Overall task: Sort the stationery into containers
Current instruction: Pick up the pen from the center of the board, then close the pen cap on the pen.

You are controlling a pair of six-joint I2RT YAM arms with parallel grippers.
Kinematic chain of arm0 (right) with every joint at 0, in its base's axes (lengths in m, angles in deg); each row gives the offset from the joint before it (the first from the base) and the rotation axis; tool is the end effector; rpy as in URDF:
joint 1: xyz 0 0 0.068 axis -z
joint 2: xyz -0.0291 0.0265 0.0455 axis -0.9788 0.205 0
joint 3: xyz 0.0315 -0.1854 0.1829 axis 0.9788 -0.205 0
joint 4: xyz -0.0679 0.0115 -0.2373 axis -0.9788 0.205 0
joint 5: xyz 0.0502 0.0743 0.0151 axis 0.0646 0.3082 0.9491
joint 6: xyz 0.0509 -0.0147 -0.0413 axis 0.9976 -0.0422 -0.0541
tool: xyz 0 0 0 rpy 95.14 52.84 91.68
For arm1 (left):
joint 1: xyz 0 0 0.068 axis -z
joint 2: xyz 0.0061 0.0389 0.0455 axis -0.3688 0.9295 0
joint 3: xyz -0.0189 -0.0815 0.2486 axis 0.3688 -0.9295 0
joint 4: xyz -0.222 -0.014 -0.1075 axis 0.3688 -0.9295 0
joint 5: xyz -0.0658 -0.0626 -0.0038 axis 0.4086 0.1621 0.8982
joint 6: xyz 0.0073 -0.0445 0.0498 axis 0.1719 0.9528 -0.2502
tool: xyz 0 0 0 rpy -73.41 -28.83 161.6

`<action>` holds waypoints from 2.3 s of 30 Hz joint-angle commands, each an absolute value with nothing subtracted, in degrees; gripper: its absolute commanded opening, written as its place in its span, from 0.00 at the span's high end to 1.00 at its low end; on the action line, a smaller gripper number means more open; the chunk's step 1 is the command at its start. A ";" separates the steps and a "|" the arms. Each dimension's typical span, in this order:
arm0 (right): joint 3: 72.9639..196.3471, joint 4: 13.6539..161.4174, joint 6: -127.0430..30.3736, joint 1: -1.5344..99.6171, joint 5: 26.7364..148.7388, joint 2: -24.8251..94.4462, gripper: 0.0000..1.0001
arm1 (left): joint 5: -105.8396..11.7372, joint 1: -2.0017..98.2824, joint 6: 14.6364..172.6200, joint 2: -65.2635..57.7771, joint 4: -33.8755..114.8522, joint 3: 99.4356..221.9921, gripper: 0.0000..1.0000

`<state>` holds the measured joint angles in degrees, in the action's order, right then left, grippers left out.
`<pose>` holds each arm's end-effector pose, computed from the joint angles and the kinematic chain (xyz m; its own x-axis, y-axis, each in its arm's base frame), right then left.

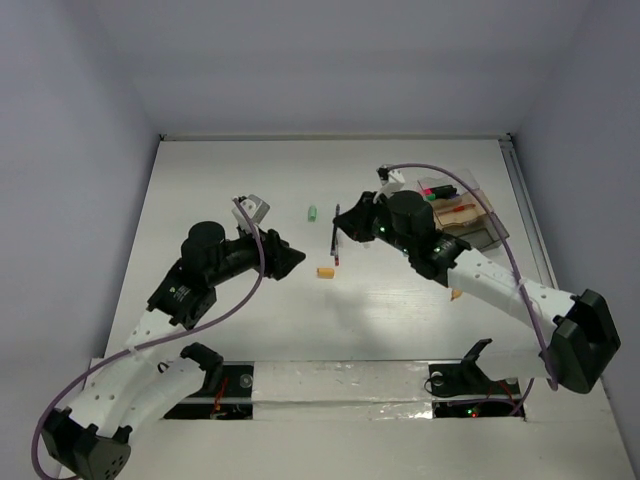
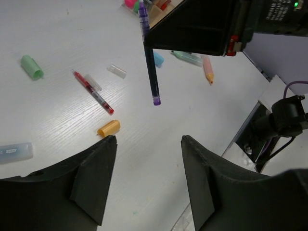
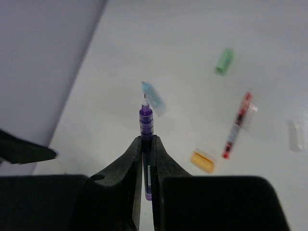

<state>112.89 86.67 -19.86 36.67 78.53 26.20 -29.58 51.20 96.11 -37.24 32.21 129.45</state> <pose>0.2269 0.1988 0.2984 -0.5637 0.2724 -0.7798 -0.3887 0.7455 0.5414 0.1483 -0.1107 0.3232 -0.3044 -0.0790 -0.9493 0.7681 0.5690 -0.2936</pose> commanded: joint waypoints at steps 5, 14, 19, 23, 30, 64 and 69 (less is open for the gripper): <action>116.41 62.34 -19.03 32.55 85.36 31.68 1.00 | -25.79 47.66 96.73 -35.03 36.54 130.38 0.48; 115.62 54.78 -15.60 30.01 89.24 33.62 1.00 | -24.65 44.32 97.60 -34.15 38.03 130.03 0.48; 115.45 50.21 -12.88 29.48 93.10 36.25 1.00 | -23.14 43.79 98.13 -33.45 38.29 129.77 0.48; 116.15 48.71 -11.12 28.86 95.30 38.72 1.00 | -23.23 43.79 98.31 -33.27 39.35 129.77 0.61; 115.80 48.88 -10.94 28.86 95.39 38.90 1.00 | -23.76 43.26 98.48 -33.71 39.44 129.85 0.90; 119.31 95.13 -32.48 46.18 85.19 48.20 0.64 | -28.77 42.73 96.99 -36.52 36.19 130.47 1.00; 121.94 94.24 -31.95 46.70 86.07 53.92 0.47 | -29.12 42.73 96.73 -36.08 35.66 130.64 1.00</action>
